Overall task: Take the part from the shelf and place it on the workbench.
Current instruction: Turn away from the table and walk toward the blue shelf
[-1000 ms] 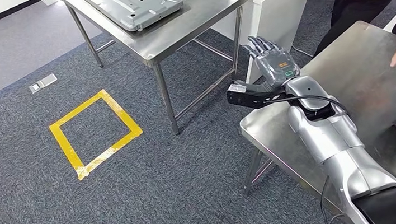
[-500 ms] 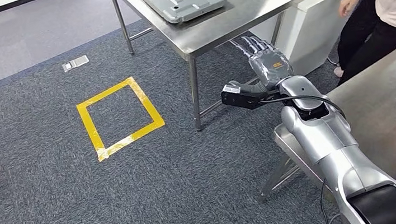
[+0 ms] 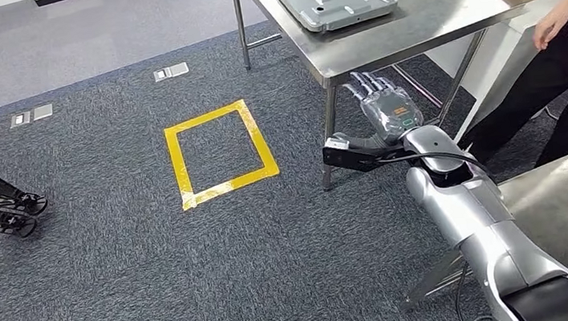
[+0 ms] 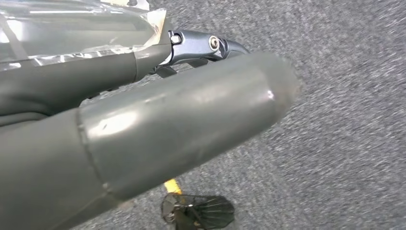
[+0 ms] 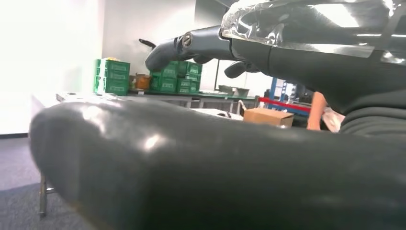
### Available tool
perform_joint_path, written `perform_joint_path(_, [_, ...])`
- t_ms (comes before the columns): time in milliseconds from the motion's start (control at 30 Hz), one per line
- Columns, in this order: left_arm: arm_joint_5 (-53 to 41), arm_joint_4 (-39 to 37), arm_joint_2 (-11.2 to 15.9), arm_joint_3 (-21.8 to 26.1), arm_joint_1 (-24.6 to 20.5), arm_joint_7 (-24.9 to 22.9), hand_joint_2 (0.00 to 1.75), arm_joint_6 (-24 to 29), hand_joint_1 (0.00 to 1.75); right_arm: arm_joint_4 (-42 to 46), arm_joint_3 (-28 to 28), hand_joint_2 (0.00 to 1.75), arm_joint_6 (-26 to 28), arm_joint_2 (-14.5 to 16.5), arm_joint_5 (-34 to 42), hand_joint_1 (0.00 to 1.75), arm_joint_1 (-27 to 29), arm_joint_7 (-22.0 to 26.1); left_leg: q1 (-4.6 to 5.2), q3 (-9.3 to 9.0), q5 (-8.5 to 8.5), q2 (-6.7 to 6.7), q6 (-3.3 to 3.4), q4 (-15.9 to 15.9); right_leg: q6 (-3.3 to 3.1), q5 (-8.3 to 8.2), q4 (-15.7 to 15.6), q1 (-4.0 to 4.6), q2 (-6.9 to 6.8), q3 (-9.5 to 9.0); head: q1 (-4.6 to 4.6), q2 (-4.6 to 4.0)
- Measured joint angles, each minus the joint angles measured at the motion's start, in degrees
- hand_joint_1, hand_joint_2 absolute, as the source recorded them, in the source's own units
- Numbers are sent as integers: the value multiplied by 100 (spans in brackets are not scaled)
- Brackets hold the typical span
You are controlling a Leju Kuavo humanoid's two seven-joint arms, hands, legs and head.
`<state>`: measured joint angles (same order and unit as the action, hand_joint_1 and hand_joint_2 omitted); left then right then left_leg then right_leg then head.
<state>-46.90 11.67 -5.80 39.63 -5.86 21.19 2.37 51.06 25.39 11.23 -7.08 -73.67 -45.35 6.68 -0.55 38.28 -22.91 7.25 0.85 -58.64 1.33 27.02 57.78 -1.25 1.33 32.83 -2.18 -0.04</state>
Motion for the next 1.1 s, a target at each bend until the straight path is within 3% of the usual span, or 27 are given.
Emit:
perform_joint_path(33, [-4, 0, 5, 2, 0, 1, 0, 1, 0, -30, 3, 0, 31, 18, 12, 0, -2, 9, 3, 78, -93, -125, -24, -143, -46, -14, -21, -20, -53, -14, -16, 0])
perform_joint_path(100, [-16, 0, 5, 4, -23, 4, 0, 2, 0, -157, 7, 0, 129, 52, 25, 0, 3, 36, 3, 372, -412, -477, -59, -754, -119, -17, -39, -2, -164, -30, -45, 0])
perform_joint_path(167, [-33, 1, -1, 5, -43, 5, 0, 2, 0, -332, 10, 0, 219, 83, 30, 0, 42, 55, -22, 700, -657, -648, -89, -1424, -161, -4, -37, 31, -297, -37, -55, 0])
perform_joint_path(200, [-38, 1, -4, 5, -44, 5, 0, 2, 0, -421, 13, 0, 250, 105, 34, 0, 69, 56, -38, 761, -655, -686, -101, -1540, -168, 2, -36, 38, -366, -39, -56, 0])
perform_joint_path(233, [-42, 1, -7, 7, -43, 5, 0, 2, 0, -498, 17, 0, 277, 130, 40, 0, 90, 56, -53, 712, -565, -717, -111, -1444, -172, 8, -34, 39, -428, -41, -57, 0])
perform_joint_path(333, [-53, 1, -7, 12, -72, 4, 0, 3, 0, -774, 34, 0, 428, 212, 99, 0, 116, 37, -58, 114, -151, -1003, -106, -385, -129, 49, -27, 69, -596, -61, -67, 0])
perform_joint_path(400, [-74, 1, -12, 13, -102, -5, 0, 2, 0, -1003, 33, 0, 589, 240, 162, 0, 169, -2, -20, -102, -87, -1097, -62, -23, -72, 84, -30, 119, -713, -87, -51, 0])
perform_joint_path(467, [-93, 1, -14, 13, -104, -18, 0, 0, 0, -1204, 28, 0, 731, 280, 185, 0, 290, -61, 4, -115, -69, -942, 11, 6, -18, 109, -43, 145, -827, -125, -27, 0])
perform_joint_path(533, [-94, 1, -18, 17, -91, -22, 0, 0, 0, -1364, 25, 0, 833, 319, 156, 0, 419, -132, 0, -143, -34, -809, 97, 57, 18, 223, 115, 129, -675, -74, -24, 0])
perform_joint_path(567, [-87, 2, -17, 24, -93, -20, 0, 1, 0, -1451, 22, 0, 870, 328, 140, 0, 473, -165, -9, -156, -17, -752, 138, 80, 11, 347, 362, 110, -513, 43, -17, 0])
perform_joint_path(633, [-68, 2, -13, 39, -100, -15, 0, 2, 0, -1652, 10, 0, 915, 337, 134, 0, 597, -216, -11, -150, -4, -612, 187, 90, -32, 653, 1154, 77, -237, 432, -5, 0])
perform_joint_path(700, [-57, 3, -12, 50, -85, -13, 0, 2, 0, -1838, -23, 0, 928, 337, 173, 0, 741, -246, -7, -143, 1, -439, 196, 88, -11, 776, 1669, 68, -161, 717, 6, 0])
perform_joint_path(733, [-59, 3, -14, 52, -73, -14, 0, 1, 0, -1913, -52, 0, 936, 338, 200, 0, 801, -260, -5, -142, 7, -356, 193, 86, 25, 713, 1612, 68, -146, 708, 7, 0])
perform_joint_path(767, [-65, 3, -16, 55, -64, -16, 0, -1, 0, -1984, -92, 0, 950, 339, 224, 0, 847, -282, -4, -141, 14, -276, 185, 84, 69, 570, 1311, 60, -118, 572, 8, 0])
perform_joint_path(833, [-88, 3, -19, 57, -62, -24, 0, -8, 0, -2129, -185, 0, 1002, 337, 263, 0, 924, -339, 6, -132, 25, -126, 150, 65, 123, 264, 498, 28, 65, 183, 8, 0])
perform_joint_path(900, [-115, 3, -25, 58, -58, -38, 0, -14, 0, -2272, -294, 0, 1049, 322, 322, 0, 1024, -400, 19, -113, 32, -6, 92, 54, 70, 118, 72, 24, 180, -29, 4, 0])
perform_joint_path(967, [-150, 3, -28, 58, -36, -59, 0, -16, 0, -2388, -423, 0, 1079, 321, 416, 0, 1144, -449, 8, -89, 57, 85, 19, 79, -35, 81, 37, 45, 95, -59, 3, 0])
perform_joint_path(1033, [-187, 3, -29, 58, -21, -85, 0, -17, 0, -2490, -592, 0, 1127, 329, 496, 0, 1288, -465, 2, -12, -33, -101, -26, -43, -132, 39, 6, 27, -13, -77, -9, 0])
perform_joint_path(1100, [-216, 3, -35, 58, -38, -102, 0, -18, 0, -2597, -789, 0, 1148, 322, 557, 0, 1473, -464, 3, 231, -374, -477, -51, -588, -211, 18, -16, 35, -144, -87, -30, 0])
